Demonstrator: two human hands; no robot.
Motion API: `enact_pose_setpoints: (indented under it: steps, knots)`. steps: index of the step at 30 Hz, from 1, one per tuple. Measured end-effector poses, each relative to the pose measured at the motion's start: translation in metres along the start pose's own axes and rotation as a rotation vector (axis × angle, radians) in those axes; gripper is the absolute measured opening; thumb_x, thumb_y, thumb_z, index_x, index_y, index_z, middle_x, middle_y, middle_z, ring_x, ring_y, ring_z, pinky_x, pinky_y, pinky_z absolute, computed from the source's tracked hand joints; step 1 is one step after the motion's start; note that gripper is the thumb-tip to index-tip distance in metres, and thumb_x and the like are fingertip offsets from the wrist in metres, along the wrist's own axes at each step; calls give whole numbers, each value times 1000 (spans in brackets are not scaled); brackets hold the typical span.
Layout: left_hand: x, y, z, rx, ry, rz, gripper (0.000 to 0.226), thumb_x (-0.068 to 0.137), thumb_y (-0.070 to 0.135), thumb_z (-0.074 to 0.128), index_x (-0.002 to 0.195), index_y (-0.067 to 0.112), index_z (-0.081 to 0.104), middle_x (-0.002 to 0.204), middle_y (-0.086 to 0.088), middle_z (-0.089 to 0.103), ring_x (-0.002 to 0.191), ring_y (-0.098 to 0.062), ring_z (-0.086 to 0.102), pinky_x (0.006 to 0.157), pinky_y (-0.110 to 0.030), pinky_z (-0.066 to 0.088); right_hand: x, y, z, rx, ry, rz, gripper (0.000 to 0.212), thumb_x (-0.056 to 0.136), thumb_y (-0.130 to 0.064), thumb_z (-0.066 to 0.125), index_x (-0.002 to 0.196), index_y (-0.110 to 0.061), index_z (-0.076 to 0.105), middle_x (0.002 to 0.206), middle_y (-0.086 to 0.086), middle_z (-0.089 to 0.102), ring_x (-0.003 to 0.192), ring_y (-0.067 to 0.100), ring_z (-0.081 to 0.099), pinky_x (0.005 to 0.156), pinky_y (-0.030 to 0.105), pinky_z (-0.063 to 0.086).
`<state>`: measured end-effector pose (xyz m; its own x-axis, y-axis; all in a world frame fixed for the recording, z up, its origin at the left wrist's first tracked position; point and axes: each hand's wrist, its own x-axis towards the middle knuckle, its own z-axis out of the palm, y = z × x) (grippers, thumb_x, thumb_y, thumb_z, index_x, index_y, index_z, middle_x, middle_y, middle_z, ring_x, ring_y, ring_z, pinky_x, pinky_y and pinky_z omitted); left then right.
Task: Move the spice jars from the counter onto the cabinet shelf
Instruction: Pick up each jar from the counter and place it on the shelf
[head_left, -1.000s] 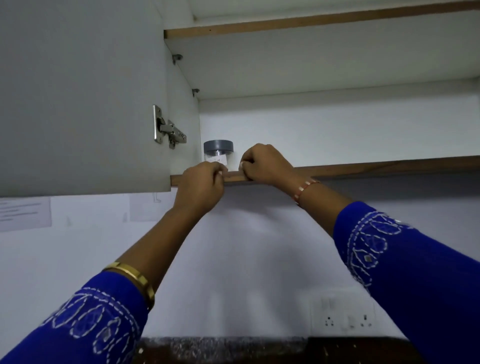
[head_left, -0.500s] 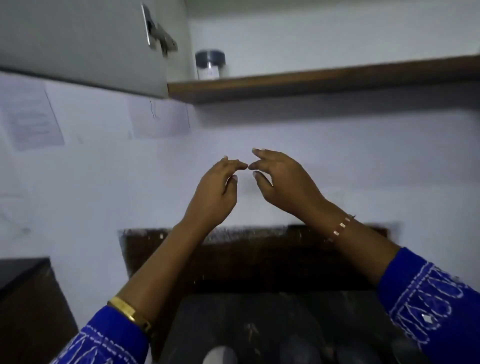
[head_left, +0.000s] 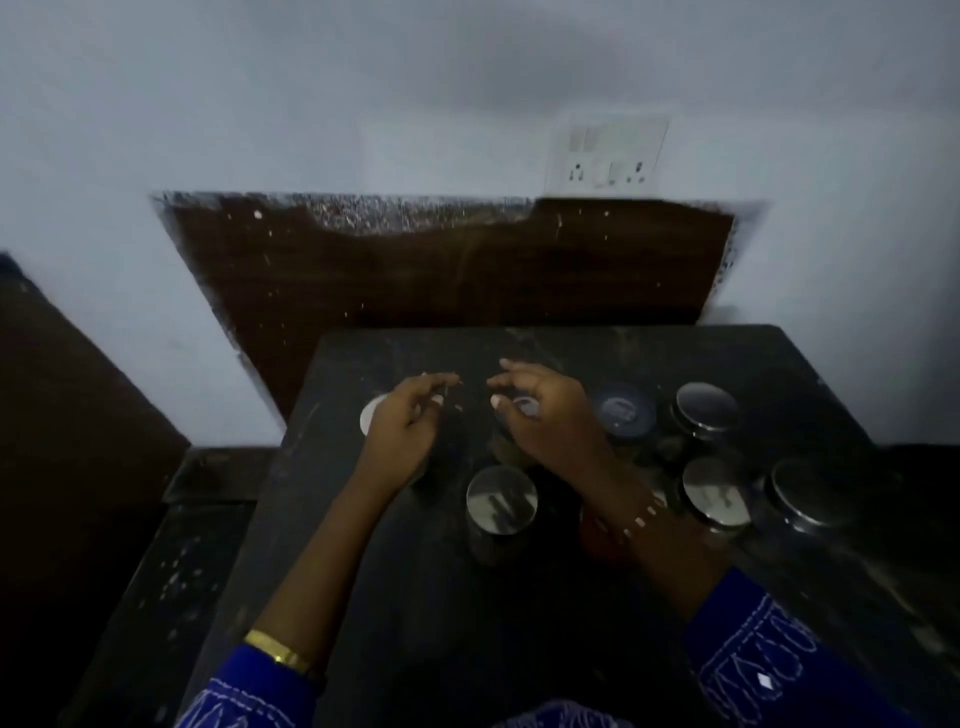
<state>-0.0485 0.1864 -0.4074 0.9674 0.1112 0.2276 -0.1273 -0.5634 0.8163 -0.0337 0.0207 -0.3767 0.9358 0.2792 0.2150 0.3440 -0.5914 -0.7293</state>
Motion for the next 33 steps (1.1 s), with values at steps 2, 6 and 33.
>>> enact_pose_setpoints:
  steps: [2, 6, 33]
  knots:
    - [-15, -9, 12, -48, -36, -81, 31, 92, -3, 45, 118, 3, 62, 124, -10, 61, 109, -6, 48, 82, 11, 32, -16, 14, 13, -28, -113, 76, 34, 87, -16, 63, 120, -7, 63, 138, 10, 53, 130, 20, 47, 110, 31, 36]
    - [-33, -25, 30, -157, -74, -253, 32, 93, -4, 43, 121, -2, 59, 126, -15, 60, 116, -19, 54, 84, -2, 37, -36, 42, 35, -135, -315, 133, 57, 83, -23, 68, 135, -11, 49, 149, 11, 37, 141, 23, 30, 115, 29, 23]
    - [-59, -15, 35, -1110, -397, -854, 51, 96, 47, 28, 120, 13, 58, 105, -13, 69, 98, -31, 63, 87, -48, 50, -29, 41, 10, 964, -83, 289, 41, 78, -22, 59, 117, -33, 54, 110, -5, 61, 100, 15, 63, 88, 38, 52]
